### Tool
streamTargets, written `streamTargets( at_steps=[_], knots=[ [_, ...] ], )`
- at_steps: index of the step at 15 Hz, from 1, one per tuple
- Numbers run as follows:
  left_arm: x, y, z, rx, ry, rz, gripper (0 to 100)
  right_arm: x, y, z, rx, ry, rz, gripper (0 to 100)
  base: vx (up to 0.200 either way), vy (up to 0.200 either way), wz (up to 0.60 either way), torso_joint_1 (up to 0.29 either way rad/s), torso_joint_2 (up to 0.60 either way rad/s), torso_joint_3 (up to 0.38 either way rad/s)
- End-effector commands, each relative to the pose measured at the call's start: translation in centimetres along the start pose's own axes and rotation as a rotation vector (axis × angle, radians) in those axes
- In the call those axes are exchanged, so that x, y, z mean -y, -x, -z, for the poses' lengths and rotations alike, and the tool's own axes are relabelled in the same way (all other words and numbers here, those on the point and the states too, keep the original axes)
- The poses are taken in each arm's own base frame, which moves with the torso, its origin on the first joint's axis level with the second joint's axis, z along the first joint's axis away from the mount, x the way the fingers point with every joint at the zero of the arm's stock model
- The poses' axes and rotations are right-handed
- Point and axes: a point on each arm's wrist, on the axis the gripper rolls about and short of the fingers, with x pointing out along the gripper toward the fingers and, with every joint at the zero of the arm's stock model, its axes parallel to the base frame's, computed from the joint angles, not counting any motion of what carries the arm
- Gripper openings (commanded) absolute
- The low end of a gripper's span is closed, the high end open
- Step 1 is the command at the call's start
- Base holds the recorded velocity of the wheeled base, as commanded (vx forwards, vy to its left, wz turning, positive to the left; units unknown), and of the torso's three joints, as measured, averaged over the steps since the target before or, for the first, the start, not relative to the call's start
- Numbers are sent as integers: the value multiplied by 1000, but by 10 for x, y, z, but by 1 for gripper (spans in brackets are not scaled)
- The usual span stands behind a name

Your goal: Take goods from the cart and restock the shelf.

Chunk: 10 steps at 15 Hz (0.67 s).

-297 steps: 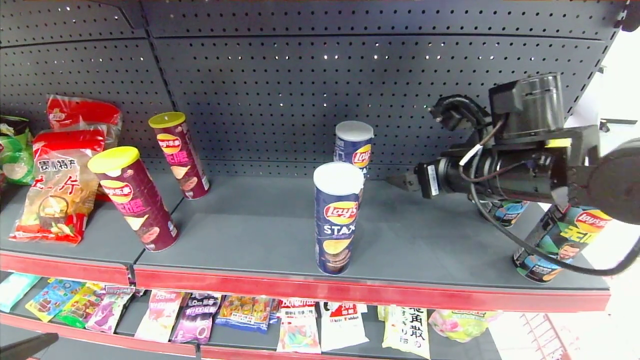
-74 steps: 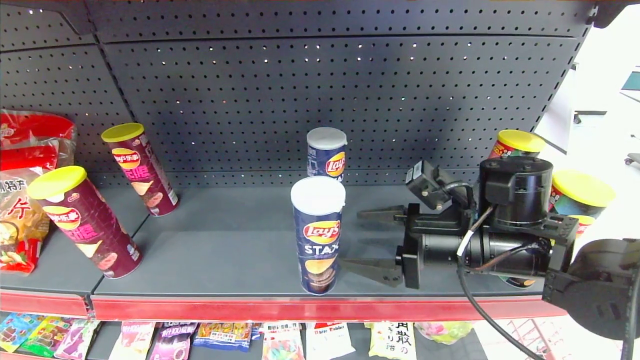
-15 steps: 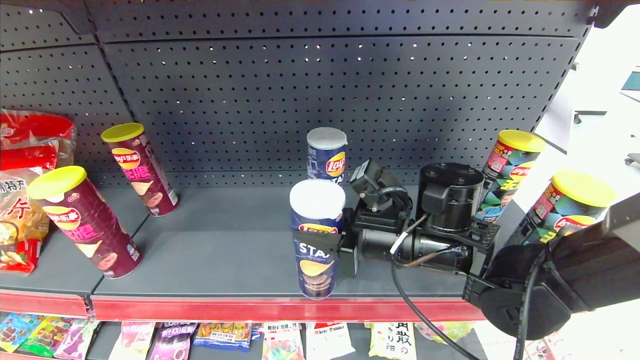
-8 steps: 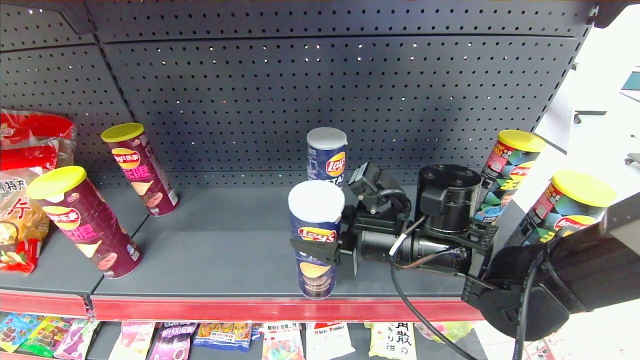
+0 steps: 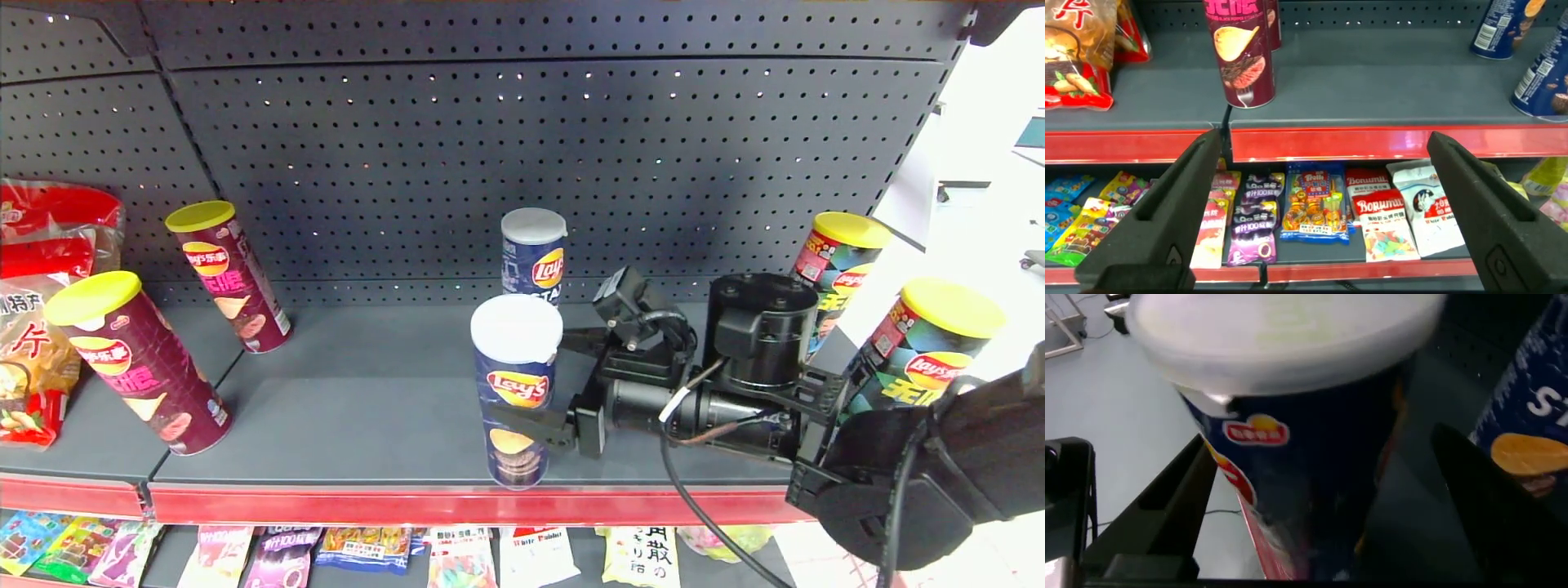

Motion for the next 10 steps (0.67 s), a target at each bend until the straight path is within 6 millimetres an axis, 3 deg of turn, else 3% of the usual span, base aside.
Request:
streamTargets(
  at_steps=[1,4,5,6,10],
  knots=[
    [0,0,0,0,0,0,100,5,20,-5,4,-4,41,100,0,0,0,0,0,0],
    [0,0,0,0,0,0,100,10,33,0,-18,-18,67,100,0,0,0,0,0,0],
    [0,0,0,0,0,0,100,-6,61,4,-39,-28,50,100,0,0,0,0,0,0],
    [0,0,0,0,0,0,100,-13,73,7,-47,-30,44,100,0,0,0,0,0,0],
    [0,0,0,0,0,0,100,-42,91,-5,3,-7,-45,100,0,0,0,0,0,0]
  ],
)
